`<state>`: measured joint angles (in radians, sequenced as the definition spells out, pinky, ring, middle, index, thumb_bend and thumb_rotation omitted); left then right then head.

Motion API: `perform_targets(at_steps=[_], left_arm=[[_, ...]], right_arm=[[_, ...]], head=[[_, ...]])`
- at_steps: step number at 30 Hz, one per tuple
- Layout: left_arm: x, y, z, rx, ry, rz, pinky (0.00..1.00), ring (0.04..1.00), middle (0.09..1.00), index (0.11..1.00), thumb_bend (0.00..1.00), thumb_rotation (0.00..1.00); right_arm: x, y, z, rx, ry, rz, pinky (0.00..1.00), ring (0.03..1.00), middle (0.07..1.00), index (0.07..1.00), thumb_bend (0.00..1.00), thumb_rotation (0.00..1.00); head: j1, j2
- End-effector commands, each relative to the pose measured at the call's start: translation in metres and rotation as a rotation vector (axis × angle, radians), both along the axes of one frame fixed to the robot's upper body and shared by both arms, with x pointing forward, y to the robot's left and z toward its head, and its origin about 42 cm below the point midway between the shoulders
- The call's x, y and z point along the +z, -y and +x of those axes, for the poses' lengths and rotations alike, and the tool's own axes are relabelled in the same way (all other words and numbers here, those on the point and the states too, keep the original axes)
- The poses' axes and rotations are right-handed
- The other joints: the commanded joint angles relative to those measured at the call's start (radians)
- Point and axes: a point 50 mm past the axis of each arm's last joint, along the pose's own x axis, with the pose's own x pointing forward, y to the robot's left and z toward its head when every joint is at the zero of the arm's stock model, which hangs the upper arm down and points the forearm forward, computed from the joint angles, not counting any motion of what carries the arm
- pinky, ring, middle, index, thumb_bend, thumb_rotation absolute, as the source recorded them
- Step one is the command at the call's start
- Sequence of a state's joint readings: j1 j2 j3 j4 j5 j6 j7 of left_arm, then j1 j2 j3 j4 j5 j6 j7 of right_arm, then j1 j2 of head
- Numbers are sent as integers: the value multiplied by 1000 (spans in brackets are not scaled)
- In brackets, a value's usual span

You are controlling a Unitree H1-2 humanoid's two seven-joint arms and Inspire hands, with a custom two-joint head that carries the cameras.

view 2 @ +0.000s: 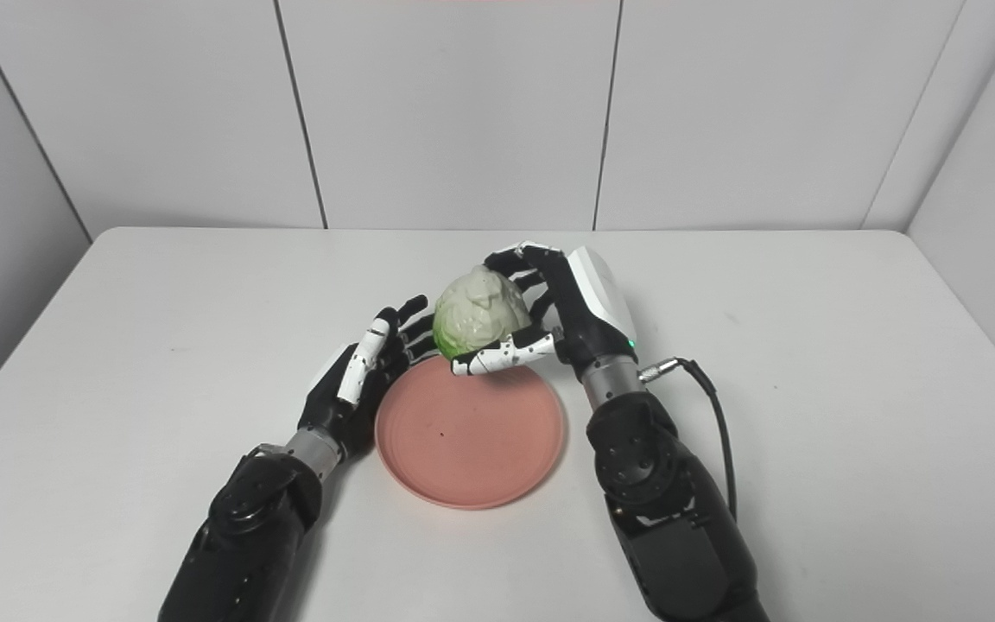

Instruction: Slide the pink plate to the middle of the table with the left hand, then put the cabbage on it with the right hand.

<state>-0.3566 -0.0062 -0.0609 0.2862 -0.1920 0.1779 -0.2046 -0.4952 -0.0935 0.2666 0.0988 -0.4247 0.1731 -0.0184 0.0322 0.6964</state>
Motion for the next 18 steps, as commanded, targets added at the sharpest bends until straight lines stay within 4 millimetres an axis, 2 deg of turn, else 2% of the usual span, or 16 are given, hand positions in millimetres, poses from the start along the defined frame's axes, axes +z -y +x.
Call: perform_targets(at_steps=[1,9,18], left_arm=[[-18,4,-7,-3,-112,27,872,888,903,909,428,1000],[-15,8,-7,4,-117,17,878,889,904,909,436,1000],[-12,7,-7,0,-106,26,874,891,906,910,428,1000]], right_arm=[[20,-13,1,58,89,33,360,424,465,505,529,0],[7,-22,-8,78,43,37,389,441,484,487,531,0],[-7,-16,-10,72,6,21,384,431,477,491,530,0]], head=[[4,5],[3,19],[-8,31]])
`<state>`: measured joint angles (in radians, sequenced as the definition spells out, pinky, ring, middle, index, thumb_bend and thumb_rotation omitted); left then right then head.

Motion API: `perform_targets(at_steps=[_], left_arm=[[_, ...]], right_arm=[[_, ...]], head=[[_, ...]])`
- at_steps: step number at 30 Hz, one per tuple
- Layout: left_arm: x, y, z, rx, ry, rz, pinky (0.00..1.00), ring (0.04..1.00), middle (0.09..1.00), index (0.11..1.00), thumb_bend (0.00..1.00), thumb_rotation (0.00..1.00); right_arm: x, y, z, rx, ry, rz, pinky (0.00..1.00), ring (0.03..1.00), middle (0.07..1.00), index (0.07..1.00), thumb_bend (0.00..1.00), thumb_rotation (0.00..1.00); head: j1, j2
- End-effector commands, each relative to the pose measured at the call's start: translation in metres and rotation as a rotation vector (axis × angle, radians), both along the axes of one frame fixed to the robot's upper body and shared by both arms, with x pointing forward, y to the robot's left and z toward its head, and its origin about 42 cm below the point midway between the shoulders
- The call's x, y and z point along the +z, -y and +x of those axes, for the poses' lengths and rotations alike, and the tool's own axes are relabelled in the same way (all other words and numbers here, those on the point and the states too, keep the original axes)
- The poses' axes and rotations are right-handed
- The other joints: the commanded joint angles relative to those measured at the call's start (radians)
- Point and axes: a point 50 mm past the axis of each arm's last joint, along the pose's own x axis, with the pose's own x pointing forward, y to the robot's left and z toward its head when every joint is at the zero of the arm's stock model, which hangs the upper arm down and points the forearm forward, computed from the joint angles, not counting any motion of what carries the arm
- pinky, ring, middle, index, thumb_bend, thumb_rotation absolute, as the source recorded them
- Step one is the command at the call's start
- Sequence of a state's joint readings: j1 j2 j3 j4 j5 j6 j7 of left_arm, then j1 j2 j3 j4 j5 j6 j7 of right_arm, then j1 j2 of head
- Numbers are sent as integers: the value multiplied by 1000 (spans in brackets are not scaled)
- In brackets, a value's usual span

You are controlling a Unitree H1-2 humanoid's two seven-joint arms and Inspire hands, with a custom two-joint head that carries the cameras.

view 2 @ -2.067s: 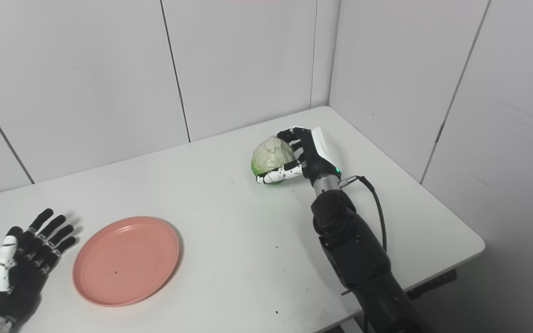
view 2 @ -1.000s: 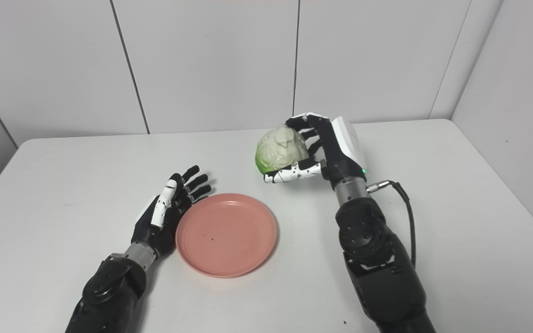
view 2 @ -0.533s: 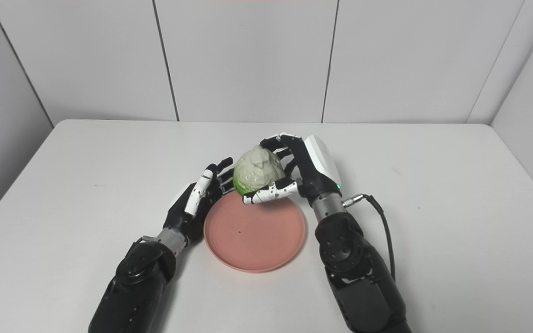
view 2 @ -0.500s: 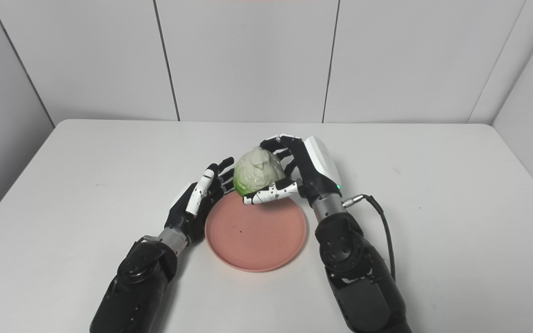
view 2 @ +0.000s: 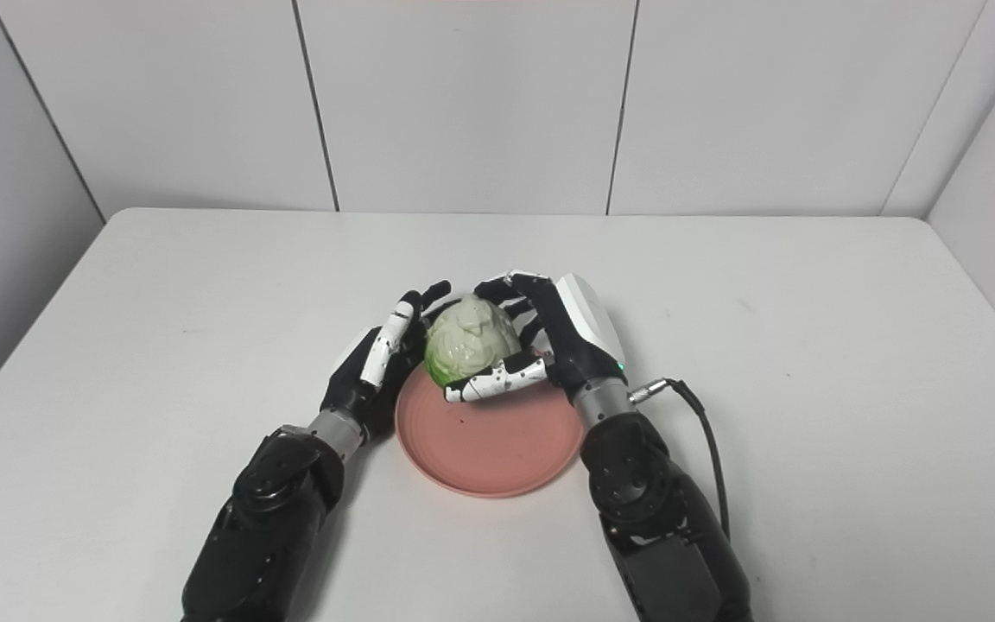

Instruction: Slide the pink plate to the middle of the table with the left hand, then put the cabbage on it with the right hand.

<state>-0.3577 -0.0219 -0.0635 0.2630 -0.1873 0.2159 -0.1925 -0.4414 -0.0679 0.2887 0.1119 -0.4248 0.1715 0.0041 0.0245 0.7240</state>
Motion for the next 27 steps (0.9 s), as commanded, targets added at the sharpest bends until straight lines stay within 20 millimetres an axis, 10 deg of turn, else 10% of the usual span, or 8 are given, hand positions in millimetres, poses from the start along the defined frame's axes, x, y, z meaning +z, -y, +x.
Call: perform_targets(at_steps=[1,27], left_arm=[[-16,0,-7,2,-92,30,874,891,906,911,427,1000],[-12,-5,-7,4,-86,31,861,889,902,902,433,1000]], right_arm=[[17,-4,3,35,77,22,384,432,476,492,530,0],[-11,4,-10,43,79,-67,374,417,455,511,528,0]], head=[[0,3],[-32,30]])
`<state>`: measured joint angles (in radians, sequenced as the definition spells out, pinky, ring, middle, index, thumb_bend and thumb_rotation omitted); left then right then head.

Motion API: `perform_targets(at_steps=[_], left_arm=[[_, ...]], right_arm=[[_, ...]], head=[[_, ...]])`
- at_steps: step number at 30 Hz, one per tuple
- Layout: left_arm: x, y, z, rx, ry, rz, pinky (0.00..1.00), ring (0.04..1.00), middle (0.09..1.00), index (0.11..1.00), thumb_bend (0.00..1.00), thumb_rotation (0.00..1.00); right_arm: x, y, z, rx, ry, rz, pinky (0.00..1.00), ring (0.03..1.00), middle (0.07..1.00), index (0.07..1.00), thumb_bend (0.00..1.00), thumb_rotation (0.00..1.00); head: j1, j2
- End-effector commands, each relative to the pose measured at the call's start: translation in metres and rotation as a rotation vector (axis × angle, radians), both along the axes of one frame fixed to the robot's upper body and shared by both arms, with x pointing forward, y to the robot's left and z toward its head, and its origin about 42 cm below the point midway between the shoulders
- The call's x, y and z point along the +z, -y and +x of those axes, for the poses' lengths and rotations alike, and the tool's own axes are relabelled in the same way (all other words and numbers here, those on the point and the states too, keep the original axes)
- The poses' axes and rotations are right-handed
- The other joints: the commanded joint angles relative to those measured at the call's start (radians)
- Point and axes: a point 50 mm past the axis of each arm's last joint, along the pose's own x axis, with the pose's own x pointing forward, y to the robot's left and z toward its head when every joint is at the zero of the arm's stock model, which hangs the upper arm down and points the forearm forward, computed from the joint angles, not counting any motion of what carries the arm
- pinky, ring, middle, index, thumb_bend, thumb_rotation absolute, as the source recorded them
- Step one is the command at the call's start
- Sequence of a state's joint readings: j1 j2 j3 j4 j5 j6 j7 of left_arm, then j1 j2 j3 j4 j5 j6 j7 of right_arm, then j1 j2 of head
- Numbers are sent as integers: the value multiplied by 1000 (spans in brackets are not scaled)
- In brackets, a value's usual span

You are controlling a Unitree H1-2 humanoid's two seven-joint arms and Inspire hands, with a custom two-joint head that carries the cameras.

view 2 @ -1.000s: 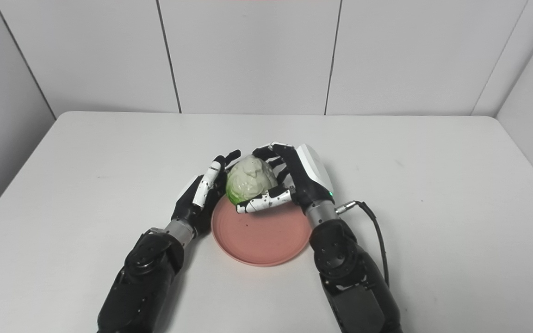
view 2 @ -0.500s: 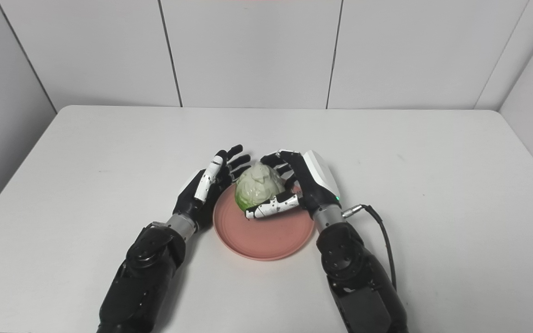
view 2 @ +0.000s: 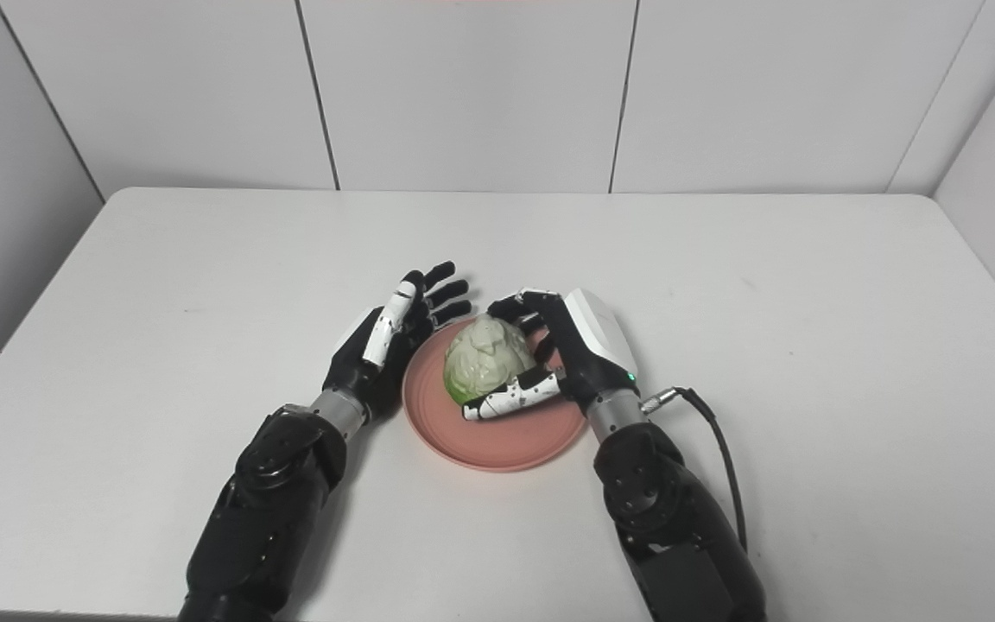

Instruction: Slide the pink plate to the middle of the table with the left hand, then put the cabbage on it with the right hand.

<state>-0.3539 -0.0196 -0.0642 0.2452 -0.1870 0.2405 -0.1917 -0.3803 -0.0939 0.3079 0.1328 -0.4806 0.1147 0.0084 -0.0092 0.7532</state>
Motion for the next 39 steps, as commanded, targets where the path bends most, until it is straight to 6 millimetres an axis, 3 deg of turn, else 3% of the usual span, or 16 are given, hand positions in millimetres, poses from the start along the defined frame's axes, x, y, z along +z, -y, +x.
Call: perform_targets(at_steps=[1,13,20,21,22,23,24,26,29,39], left_arm=[[-13,-4,-5,6,-76,27,861,889,902,902,433,1000],[-12,-4,-5,8,-79,29,854,889,902,903,427,1000],[-10,-4,-6,1,-80,17,864,899,909,907,425,1000],[-10,-4,-6,-1,-80,16,866,899,910,905,424,1000],[-10,-4,-6,-5,-78,20,867,899,910,904,423,1000],[-10,-5,-6,-8,-77,24,874,905,917,912,427,1000],[-10,-5,-6,-9,-77,26,879,909,921,917,429,1000],[-10,-4,-6,-7,-80,25,892,910,920,924,433,1000],[-9,-4,-6,-8,-81,24,892,902,914,928,427,1000],[-8,-4,-5,-1,-66,41,834,875,896,909,404,1000]], right_arm=[[15,-7,4,40,98,7,374,417,455,511,528,0],[10,-12,1,63,72,-15,361,427,467,500,530,0],[15,-13,0,100,26,-22,498,552,503,481,530,0],[15,-14,0,107,22,-28,548,603,589,488,526,81],[16,-14,0,123,23,-43,565,620,618,491,525,108],[17,-14,0,134,24,-53,619,676,680,604,723,128],[18,-14,0,148,25,-72,653,711,719,675,846,141],[19,-14,-1,168,23,-93,720,795,812,782,944,209],[21,-13,-1,190,17,-101,773,847,872,845,990,270],[36,-8,-4,242,-10,-219,891,967,979,979,1000,434]], head=[[1,1],[1,10],[0,13],[0,13],[0,14],[0,14],[0,14],[0,15],[0,15],[-1,16]])
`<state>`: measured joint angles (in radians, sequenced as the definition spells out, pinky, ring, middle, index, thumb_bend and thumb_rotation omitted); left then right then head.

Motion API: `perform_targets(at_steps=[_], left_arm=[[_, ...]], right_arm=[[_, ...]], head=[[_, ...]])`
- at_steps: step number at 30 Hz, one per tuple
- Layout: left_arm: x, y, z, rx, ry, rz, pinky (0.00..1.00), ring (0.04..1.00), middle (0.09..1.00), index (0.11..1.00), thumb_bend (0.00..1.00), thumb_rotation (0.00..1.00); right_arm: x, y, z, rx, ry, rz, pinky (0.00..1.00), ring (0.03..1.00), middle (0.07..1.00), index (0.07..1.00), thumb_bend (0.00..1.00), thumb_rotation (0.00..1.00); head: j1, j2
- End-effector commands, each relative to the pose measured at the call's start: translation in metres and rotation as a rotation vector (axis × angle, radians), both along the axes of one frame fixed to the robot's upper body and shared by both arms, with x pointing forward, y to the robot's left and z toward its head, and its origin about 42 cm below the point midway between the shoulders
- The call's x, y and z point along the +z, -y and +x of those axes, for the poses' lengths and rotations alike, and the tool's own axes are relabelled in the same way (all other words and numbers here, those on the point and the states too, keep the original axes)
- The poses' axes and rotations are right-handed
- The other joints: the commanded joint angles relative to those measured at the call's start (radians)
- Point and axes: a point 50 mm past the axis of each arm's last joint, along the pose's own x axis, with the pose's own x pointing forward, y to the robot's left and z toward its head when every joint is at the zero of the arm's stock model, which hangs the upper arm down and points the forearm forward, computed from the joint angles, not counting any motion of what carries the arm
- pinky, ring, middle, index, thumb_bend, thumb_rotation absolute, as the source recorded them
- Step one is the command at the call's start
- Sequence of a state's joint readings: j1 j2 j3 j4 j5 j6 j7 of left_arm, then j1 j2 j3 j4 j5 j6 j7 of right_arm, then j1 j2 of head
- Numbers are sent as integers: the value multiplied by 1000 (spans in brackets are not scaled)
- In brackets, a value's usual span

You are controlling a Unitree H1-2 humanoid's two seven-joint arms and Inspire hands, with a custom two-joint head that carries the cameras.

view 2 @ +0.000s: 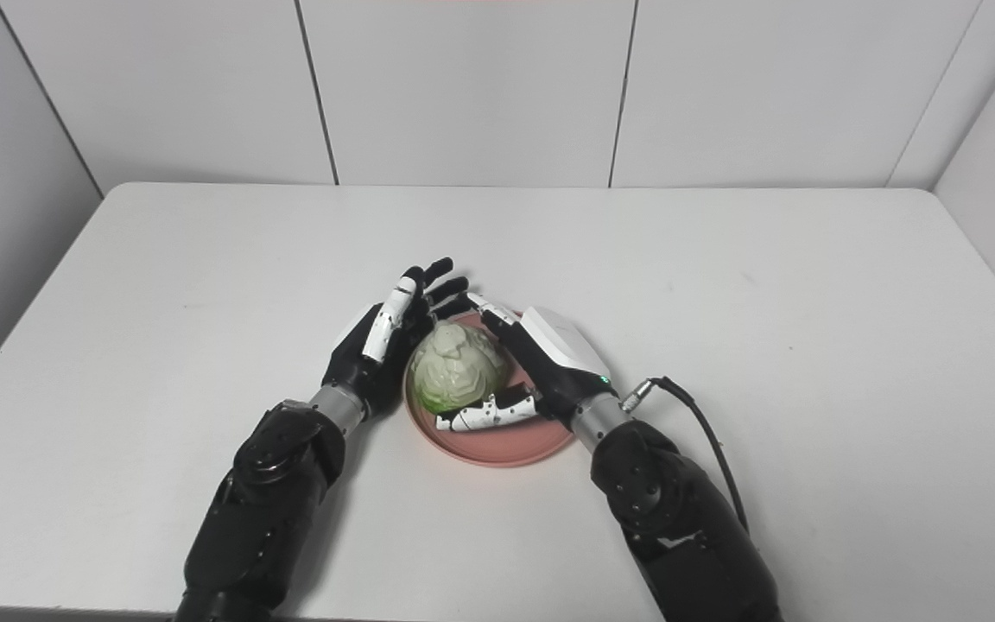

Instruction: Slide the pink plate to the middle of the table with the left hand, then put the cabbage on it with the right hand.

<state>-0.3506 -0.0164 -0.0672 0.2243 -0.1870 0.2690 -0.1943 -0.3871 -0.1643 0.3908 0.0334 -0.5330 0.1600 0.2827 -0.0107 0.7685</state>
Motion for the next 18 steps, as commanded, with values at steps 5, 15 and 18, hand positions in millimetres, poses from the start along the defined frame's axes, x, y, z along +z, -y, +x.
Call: perform_targets(at_steps=[5,15,18], left_arm=[[-11,-4,-4,8,-60,29,841,879,900,911,405,1000],[-13,-6,-3,11,-73,8,859,891,907,912,416,1000],[-14,-9,-3,10,-80,5,879,896,910,913,419,1000]], right_arm=[[41,2,7,34,93,-68,990,1000,1000,1000,1000,487],[64,17,3,44,166,-70,1000,1000,1000,1000,1000,545],[72,25,1,25,239,-22,968,1000,1000,1000,1000,604]], head=[[-4,0],[-21,-7],[-30,-13]])
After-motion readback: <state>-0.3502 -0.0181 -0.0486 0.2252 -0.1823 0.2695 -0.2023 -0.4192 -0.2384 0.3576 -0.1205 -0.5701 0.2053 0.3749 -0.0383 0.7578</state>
